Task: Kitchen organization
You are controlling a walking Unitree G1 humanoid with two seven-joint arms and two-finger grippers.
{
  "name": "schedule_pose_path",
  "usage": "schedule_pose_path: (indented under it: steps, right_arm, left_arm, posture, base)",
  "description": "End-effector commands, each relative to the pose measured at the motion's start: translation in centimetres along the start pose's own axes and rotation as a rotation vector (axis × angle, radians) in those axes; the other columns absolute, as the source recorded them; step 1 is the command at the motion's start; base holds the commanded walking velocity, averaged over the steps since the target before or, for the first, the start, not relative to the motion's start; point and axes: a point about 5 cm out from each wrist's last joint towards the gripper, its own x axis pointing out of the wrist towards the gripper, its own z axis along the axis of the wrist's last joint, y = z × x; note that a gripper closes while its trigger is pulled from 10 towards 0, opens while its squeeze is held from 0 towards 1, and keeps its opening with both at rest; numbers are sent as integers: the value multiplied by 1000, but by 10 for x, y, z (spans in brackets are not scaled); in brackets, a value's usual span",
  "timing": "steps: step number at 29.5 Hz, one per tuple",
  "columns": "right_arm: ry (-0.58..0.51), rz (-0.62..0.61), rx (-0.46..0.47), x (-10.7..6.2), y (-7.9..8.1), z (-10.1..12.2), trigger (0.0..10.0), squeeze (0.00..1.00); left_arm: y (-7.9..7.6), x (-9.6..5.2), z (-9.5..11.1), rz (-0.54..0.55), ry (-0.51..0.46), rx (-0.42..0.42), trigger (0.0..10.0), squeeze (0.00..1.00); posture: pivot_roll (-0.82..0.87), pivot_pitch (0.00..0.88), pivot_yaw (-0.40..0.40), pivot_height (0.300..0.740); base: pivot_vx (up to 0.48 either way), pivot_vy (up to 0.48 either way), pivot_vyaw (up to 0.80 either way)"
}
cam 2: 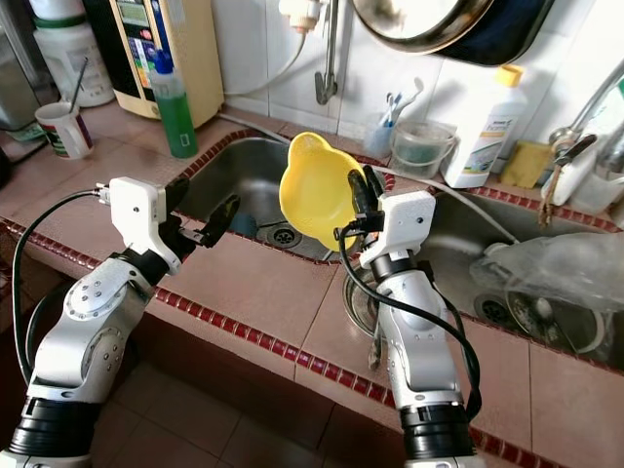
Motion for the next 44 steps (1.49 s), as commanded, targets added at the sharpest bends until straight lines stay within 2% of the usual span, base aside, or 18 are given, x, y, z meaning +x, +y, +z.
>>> schedule_pose_path:
  steps: [1,7,21,28,33,39,44]
  right_arm:
    - [-16,0,3,1,-1,5,10000,0]
    - [-15,1,2,1,-2,5,10000,0]
    - [1,-15,9,2,-4,3,10000,0]
    - [52,-55,-4,5,-16,-2,10000,0]
    - [69,-65,-36,10,-28,-3,10000,0]
    - [93,-62,-52,16,-34,-4,10000,0]
    - [144,-48,-49,28,-36,-6,10000,0]
  left_arm:
    - [-2,1,5,-11,-14,10,10000,0]
    - [-3,1,5,-11,-18,10,10000,0]
    - [-8,2,9,-39,-39,3,10000,0]
    - [-22,-2,8,-139,-19,33,10000,0]
    - [-37,-10,4,-229,11,34,10000,0]
    - [-51,-18,3,-296,26,29,10000,0]
    - [-59,-24,8,-335,37,31,10000,0]
  posture:
    - [11,45,-23,740]
    - [9,46,-25,740]
    - [6,44,-27,740]
    - [6,41,-31,740]
    - [2,41,-31,740]
    - [3,46,-32,740]
    - [10,69,-32,740]
  base:
    - [307,0,0]
    - [289,0,0]
    - [0,0,0]
    - [0,0,0]
    - [0,0,0]
    - [0,0,0]
    - [0,0,0]
